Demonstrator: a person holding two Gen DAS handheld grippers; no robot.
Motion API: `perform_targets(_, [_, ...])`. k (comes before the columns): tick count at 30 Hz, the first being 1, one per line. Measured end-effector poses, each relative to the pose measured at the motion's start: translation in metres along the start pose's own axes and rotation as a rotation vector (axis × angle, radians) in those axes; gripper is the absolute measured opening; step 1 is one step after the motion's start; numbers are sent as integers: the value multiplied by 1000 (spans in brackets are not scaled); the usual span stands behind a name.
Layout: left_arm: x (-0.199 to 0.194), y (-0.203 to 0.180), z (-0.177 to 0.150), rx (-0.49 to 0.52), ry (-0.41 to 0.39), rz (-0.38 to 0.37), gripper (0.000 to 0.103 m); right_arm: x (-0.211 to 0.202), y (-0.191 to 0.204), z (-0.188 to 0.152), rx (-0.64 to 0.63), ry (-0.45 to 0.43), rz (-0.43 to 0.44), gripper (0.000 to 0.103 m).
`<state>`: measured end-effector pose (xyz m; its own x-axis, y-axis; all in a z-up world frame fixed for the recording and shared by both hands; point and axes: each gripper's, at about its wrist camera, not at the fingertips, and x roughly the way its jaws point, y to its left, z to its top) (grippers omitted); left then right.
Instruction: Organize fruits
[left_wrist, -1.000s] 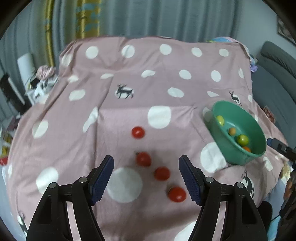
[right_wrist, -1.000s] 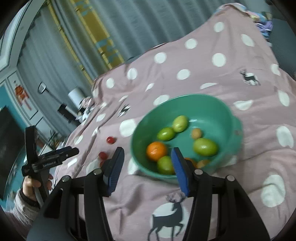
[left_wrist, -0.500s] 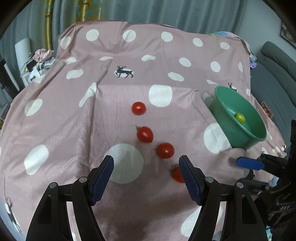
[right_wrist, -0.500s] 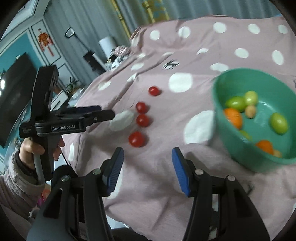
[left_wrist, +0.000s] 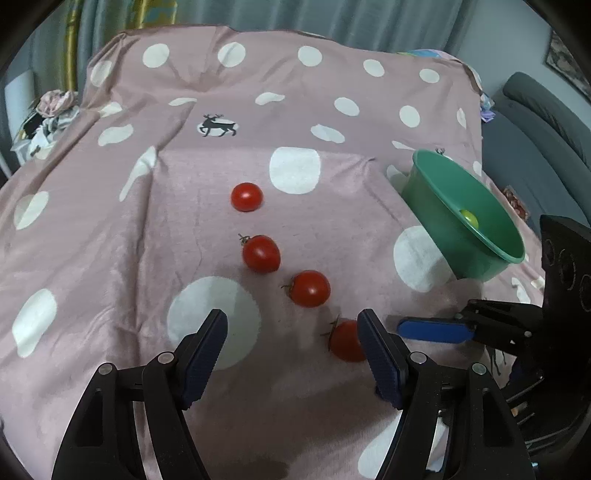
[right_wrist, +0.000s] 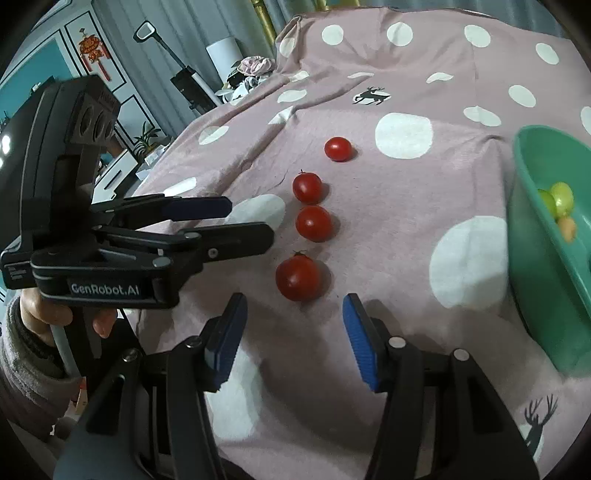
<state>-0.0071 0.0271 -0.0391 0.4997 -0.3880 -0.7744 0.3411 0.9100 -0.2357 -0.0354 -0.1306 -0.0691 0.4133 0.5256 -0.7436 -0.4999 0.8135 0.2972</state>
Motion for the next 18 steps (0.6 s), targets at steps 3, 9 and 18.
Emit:
perform_targets(3, [6,-1,3,14,7,-14,73,6,2,3,1,6,3,54])
perform_targets(9, [25,-2,10,34,45,-28,73,16,-1,10,20,7,-28,51])
perform_targets(18, [39,-3,16,38,70,-42,61,25,-3,12,30,16,-31,41])
